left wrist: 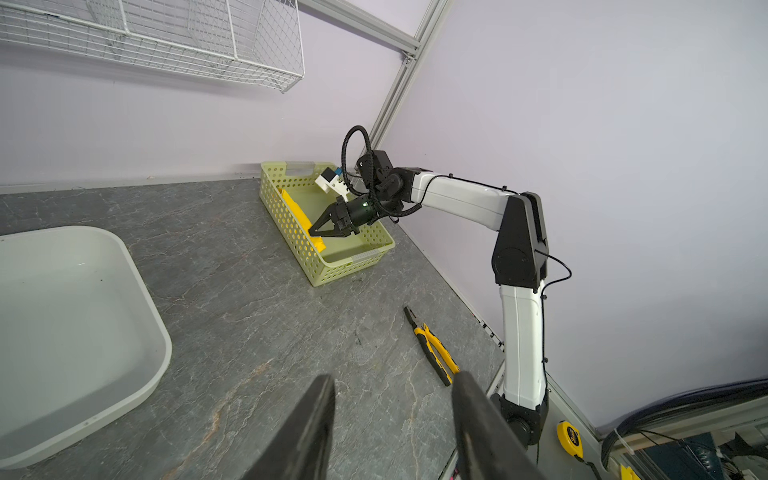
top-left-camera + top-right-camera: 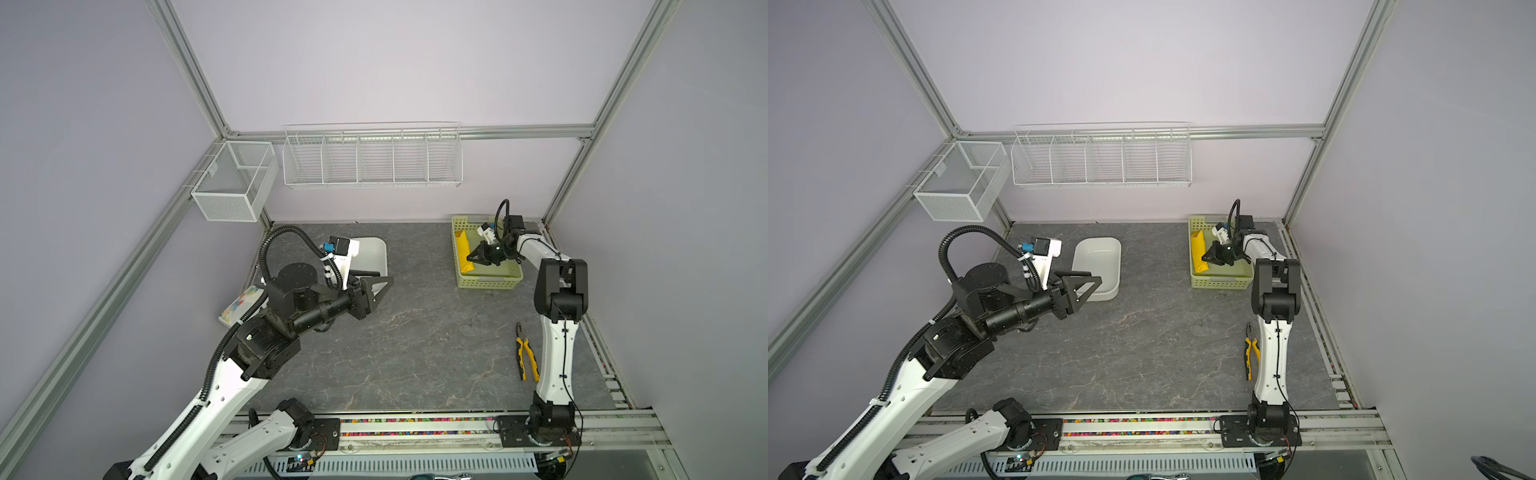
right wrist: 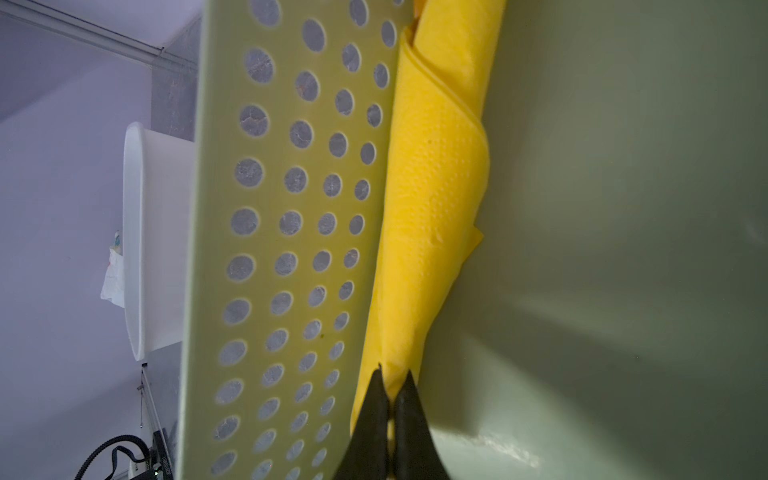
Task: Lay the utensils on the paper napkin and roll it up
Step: 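Carry the napkin roll with the right gripper into the light-green basket, then lower the roll into the basket and open the right gripper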
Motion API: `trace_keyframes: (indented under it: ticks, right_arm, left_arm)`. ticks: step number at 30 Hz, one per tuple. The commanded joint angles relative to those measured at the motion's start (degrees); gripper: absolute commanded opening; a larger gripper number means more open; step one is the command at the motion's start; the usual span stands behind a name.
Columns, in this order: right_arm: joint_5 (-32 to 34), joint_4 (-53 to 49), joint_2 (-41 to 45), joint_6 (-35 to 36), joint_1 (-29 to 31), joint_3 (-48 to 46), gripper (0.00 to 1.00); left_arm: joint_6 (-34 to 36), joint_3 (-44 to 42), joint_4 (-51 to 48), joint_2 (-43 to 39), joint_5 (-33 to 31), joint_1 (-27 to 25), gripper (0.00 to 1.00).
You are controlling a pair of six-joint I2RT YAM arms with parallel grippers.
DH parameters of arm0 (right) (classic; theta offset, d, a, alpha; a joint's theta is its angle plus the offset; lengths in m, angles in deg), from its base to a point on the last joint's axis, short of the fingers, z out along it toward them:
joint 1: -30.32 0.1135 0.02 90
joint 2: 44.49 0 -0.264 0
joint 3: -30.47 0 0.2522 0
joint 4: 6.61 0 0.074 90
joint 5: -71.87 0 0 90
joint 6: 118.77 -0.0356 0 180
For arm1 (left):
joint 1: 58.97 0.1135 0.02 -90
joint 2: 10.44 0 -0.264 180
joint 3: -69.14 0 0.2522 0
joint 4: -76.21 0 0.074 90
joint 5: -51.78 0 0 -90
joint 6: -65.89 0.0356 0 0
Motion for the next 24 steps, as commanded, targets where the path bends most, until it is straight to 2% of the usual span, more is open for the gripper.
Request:
trace_keyframes:
  ticks: [1, 11, 24]
  right_arm:
    - [-1.1, -2.0, -1.5, 0.1, -0.6, 1.4, 0.07]
    - [3.6, -3.5, -3.8, -1.8, -1.9, 1.5, 0.07]
    - [4.5, -5.7, -3.5, -2.9, -2.3, 2.6, 0.31]
  left_arm:
    - [-0.3, 0.8, -0.7, -0.1, -0.4, 0.3, 0.47]
    - [-0.1, 0.9, -0.9, -0.1, 0.0, 0.2, 0.47]
    - [-0.1, 0.8, -1.5, -0.7, -0.5, 0.2, 0.47]
